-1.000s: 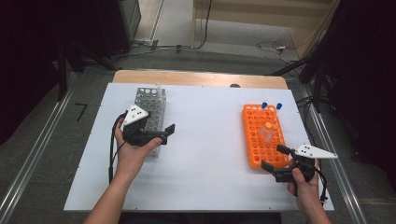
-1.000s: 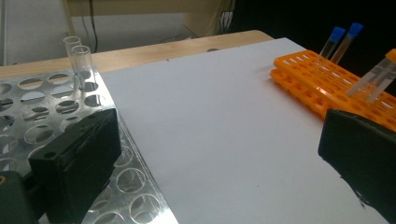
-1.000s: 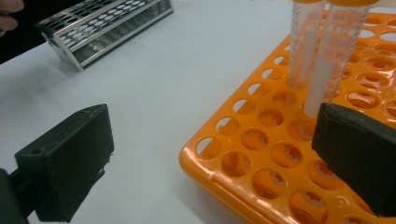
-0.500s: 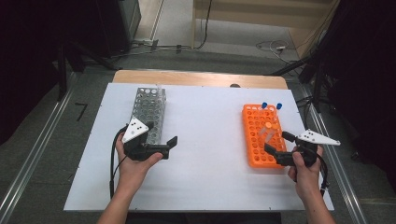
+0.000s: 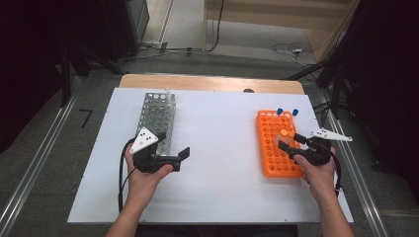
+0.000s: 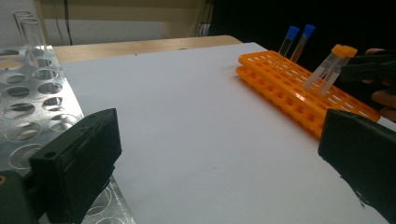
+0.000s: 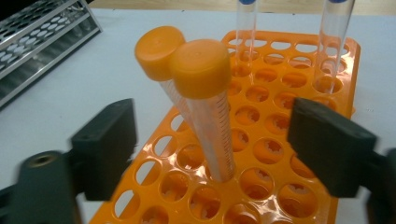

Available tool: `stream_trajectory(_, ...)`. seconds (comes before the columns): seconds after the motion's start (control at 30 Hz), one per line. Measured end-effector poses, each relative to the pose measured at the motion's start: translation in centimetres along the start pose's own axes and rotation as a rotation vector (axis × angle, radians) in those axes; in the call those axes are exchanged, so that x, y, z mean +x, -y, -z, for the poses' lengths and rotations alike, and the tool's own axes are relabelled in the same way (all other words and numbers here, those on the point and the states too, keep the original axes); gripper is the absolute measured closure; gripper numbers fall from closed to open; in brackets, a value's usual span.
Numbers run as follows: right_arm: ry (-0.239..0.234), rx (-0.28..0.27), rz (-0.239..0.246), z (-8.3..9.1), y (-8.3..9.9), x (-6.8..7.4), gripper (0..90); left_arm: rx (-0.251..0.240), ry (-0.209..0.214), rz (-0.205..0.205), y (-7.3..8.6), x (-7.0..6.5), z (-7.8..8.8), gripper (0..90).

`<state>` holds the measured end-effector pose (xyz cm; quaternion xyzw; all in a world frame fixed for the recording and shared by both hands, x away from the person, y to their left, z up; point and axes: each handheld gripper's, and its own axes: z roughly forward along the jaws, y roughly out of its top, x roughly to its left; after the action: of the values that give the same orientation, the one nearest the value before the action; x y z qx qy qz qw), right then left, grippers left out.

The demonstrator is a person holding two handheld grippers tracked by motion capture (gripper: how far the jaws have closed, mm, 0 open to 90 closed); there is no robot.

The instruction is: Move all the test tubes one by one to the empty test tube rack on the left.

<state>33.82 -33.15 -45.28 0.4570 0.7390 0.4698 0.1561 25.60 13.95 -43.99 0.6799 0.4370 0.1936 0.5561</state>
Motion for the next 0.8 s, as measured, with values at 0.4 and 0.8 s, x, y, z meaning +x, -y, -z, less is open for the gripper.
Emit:
stream_trajectory(0.4, 0.067, 0.085, 0.027, -0.7, 0.6, -0.5, 52.2, 0.008, 0.011, -0.003, 0.2, -0.3, -0.3, 0.0)
stream_trajectory(0.8, 0.083, 0.093, 0.116, -1.0, 1.3, 0.5, 72.5, 0.017, 0.018, -0.005, 0.3, -0.5, -0.4, 0.0)
